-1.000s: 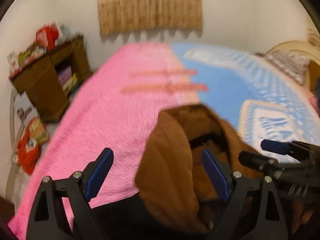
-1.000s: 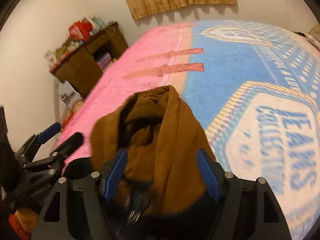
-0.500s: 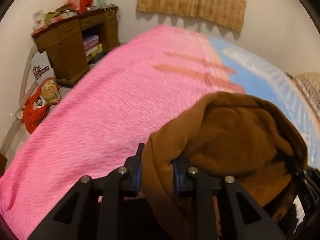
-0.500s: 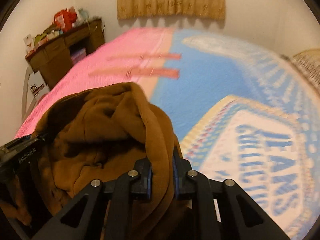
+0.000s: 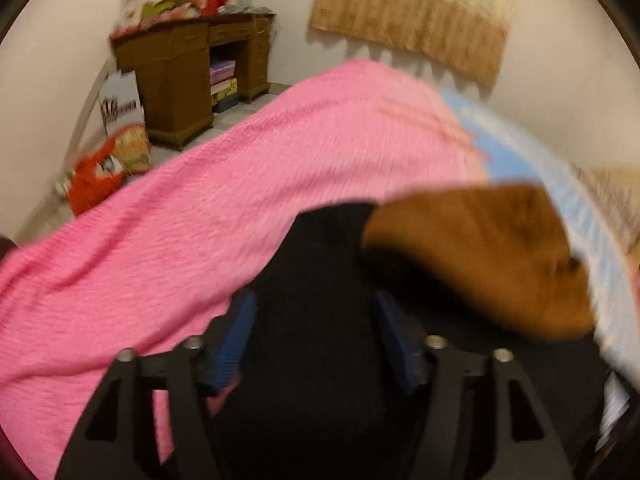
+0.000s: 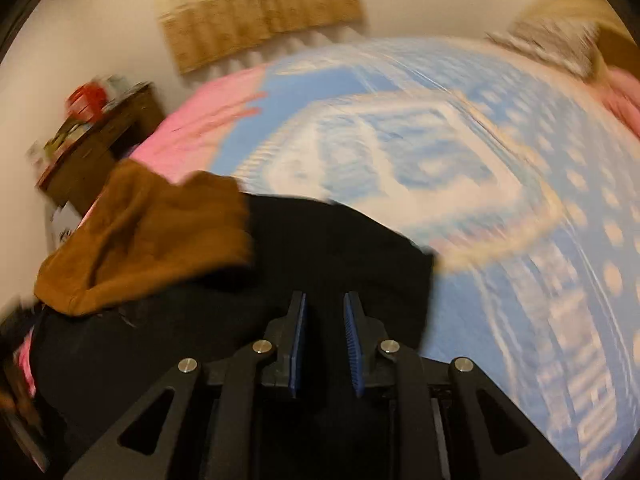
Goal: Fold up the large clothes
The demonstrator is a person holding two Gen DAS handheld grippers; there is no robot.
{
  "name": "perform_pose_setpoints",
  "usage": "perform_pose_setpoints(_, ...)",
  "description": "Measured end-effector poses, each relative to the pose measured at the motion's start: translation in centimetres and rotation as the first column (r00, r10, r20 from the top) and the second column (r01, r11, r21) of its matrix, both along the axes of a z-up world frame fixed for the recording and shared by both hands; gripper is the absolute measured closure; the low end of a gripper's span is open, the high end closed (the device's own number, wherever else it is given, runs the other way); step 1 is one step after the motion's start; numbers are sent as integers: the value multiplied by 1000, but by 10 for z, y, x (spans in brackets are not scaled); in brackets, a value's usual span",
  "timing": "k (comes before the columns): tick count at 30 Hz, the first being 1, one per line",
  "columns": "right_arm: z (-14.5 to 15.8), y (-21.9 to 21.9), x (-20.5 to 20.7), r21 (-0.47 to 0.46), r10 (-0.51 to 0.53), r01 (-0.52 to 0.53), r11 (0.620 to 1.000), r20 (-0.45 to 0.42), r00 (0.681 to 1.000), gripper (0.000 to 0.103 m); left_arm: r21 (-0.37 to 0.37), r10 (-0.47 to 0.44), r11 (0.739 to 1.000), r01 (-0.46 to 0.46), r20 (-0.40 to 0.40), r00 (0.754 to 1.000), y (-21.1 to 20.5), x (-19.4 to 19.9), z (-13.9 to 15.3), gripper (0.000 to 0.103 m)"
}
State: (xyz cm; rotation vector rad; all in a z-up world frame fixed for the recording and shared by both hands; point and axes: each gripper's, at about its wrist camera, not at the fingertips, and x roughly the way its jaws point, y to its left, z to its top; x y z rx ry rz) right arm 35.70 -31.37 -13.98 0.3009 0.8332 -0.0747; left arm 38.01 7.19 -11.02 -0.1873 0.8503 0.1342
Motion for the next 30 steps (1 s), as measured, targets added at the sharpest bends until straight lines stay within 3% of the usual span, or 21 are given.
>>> perform_pose_setpoints(3, 26, 6, -13, -78, 11, -5, 997, 69, 998, 83, 73, 8, 997, -14, 73, 997, 4, -15, 22, 28)
perform_pose_setpoints(5, 51, 21, -11, -117, 82, -65, 991, 143, 986, 83, 53, 6, 998, -16, 179, 984, 6, -16, 52, 28)
perform_pose_setpoints(7, 67, 37, 7, -126, 139, -118, 985, 175, 975, 83, 78, -34, 997, 16, 243, 969, -4, -1, 74, 27)
perform_pose_setpoints(10, 76, 72, 51, -80, 226, -216, 973, 160, 961, 83, 126, -57, 992, 24, 268, 962, -24, 47, 88, 23)
perform_pose_setpoints(12, 70, 99, 77, -110, 284, -269, 957, 144, 948, 83, 147, -34, 989, 0, 232, 972, -31, 73, 76, 23)
perform_pose_setpoints(14, 51, 118, 98, -137, 320, -308, 942, 85, 943, 83, 119, -6, 993, -9, 120, 993, -30, 94, 46, 23)
perform_pose_setpoints(18, -10, 107, 119, -19, 318, -319, 947, -64, 946, 83, 135, 21, 991, -14, -49, 999, -20, 86, -21, 25)
perform_pose_setpoints(19, -15, 93, 117, 56, 327, -327, 943, 7, 945, 83, 98, 19, 995, -13, -57, 998, -15, 82, -32, 24)
perform_pose_setpoints(21, -24, 68, 116, 215, 298, -299, 930, 38, 954, 85, 23, 41, 999, -40, -52, 998, -4, 82, -35, 19)
perform_pose_setpoints(23, -33, 52, 115, 322, 279, -285, 903, 65, 958, 86, 38, 70, 997, -67, -92, 993, -2, 91, -36, 10)
perform_pose_setpoints(26, -29, 58, 114, 285, 284, -287, 914, 52, 957, 86, 58, 62, 997, -57, -87, 994, -7, 92, -33, 9)
perform_pose_setpoints(28, -21, 64, 106, 250, 302, -297, 922, 17, 953, 83, 10, -4, 1000, 5, -60, 998, -1, 85, -20, 17)
perform_pose_setpoints(30, -9, 57, 86, 244, 297, -286, 927, -10, 955, 82, -25, -37, 999, 37, 13, 999, 12, 60, 3, 18)
